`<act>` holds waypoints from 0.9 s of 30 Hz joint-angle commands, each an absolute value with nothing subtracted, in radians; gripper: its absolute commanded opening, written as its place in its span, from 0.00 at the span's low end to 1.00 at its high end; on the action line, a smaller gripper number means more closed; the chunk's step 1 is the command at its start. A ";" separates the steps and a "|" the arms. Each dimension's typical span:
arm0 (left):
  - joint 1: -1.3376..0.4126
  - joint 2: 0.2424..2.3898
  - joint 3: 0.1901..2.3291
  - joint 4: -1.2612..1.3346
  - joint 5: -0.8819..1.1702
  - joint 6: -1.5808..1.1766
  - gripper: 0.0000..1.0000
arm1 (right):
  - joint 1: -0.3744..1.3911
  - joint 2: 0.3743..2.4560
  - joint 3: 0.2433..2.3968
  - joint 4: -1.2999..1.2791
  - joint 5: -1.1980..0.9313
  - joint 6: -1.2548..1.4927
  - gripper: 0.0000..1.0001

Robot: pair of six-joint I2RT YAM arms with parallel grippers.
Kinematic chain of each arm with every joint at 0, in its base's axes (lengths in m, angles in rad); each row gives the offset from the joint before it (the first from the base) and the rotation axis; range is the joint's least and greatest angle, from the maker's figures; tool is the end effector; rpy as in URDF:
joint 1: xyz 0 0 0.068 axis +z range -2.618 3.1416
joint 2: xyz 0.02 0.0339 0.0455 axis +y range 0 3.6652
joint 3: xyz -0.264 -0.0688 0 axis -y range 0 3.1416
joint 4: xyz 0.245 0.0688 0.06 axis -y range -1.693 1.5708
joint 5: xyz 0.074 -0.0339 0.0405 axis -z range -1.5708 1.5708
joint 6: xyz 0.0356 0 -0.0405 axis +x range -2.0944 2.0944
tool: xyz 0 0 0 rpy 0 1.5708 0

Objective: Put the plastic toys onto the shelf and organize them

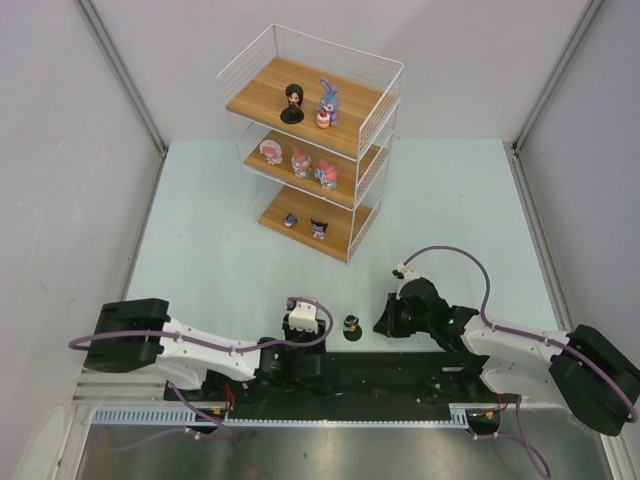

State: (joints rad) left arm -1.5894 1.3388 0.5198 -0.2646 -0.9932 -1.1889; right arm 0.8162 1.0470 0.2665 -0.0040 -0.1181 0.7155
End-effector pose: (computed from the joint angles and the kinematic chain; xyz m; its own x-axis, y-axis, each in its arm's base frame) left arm 0.0258 -0.2147 0.1499 -0.5072 -0.0252 -0.8614 0.2214 0.9622 -0.1585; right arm 0.1214 0.1352 0.1351 -0.8773 0.0179 -0.4796 -0.2717 0.8052 0.5271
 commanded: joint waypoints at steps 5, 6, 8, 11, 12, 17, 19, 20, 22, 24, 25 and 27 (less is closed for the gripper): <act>-1.612 1.281 0.551 -0.353 -1.060 -1.290 0.51 | 0.841 1.172 0.261 0.161 -0.140 0.745 0.00; -1.611 1.278 0.551 -0.359 -1.063 -1.290 0.51 | 0.844 1.175 0.262 0.161 -0.141 0.747 0.00; -1.614 1.272 0.554 -0.368 -1.068 -1.296 0.51 | 0.850 1.174 0.264 0.161 -0.146 0.750 0.00; -1.612 1.266 0.558 -0.385 -1.071 -1.308 0.51 | 0.876 1.164 0.264 0.156 -0.132 0.765 0.00; -1.612 1.262 0.558 -0.390 -1.071 -1.310 0.51 | 0.883 1.164 0.264 0.158 -0.129 0.778 0.00; -1.617 1.247 0.557 -0.410 -1.080 -1.333 0.52 | 0.951 1.177 0.264 0.185 -0.092 0.822 0.00; -1.623 1.235 0.554 -0.422 -1.081 -1.341 0.52 | 0.969 1.187 0.270 0.184 -0.066 0.837 0.00; -1.623 1.232 0.551 -0.425 -1.083 -1.347 0.52 | 0.979 1.187 0.271 0.178 -0.057 0.841 0.00; -1.628 1.220 0.548 -0.449 -1.088 -1.362 0.52 | 0.982 1.183 0.273 0.176 -0.043 0.848 0.00; -1.635 1.212 0.545 -0.472 -1.094 -1.387 0.52 | 0.985 1.184 0.273 0.183 -0.038 0.857 0.00; -1.635 1.209 0.545 -0.482 -1.097 -1.391 0.52 | 0.986 1.187 0.273 0.187 -0.035 0.861 0.00; -1.638 1.201 0.541 -0.498 -1.101 -1.408 0.52 | 0.991 1.200 0.278 0.196 -0.032 0.867 0.00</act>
